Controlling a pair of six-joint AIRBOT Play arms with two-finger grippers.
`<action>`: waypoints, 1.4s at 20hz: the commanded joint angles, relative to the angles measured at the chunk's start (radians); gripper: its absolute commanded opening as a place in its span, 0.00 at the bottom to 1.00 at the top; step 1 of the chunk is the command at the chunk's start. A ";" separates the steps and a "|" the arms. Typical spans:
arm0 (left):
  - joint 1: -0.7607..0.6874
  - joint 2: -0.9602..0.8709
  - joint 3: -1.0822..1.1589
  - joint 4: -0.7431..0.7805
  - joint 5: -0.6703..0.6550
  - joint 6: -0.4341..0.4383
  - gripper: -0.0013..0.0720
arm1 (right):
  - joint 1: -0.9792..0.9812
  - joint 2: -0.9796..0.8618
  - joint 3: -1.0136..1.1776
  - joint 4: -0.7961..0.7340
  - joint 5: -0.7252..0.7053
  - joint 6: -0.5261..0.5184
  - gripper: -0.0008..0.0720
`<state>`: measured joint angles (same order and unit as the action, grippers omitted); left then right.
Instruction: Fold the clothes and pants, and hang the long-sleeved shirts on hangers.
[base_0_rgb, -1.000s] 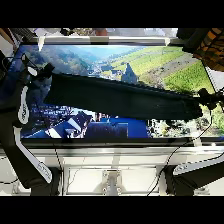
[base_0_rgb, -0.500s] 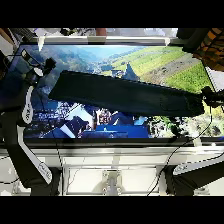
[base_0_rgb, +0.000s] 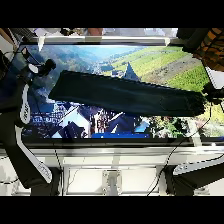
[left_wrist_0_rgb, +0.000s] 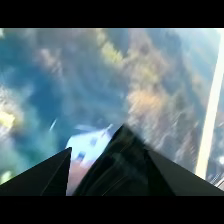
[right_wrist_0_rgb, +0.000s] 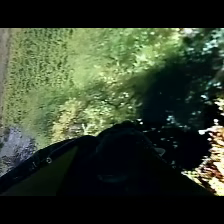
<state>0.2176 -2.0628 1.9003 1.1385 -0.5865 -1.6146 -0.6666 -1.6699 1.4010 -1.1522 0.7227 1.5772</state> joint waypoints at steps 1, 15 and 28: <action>0.064 0.002 0.019 -0.050 -0.319 0.054 0.76 | 0.000 0.050 0.067 -0.001 0.110 -0.074 0.54; 0.134 -0.079 0.019 -0.178 -0.647 0.282 0.80 | 0.001 0.189 0.091 -0.074 0.402 -0.097 0.54; 0.074 -0.105 0.020 -0.179 -0.695 0.321 0.06 | 0.047 0.188 0.091 -0.075 0.446 -0.097 0.54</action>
<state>0.2985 -2.1685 1.9190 0.9596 -1.2545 -1.3087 -0.6376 -1.4818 1.4914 -1.2266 1.1603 1.4792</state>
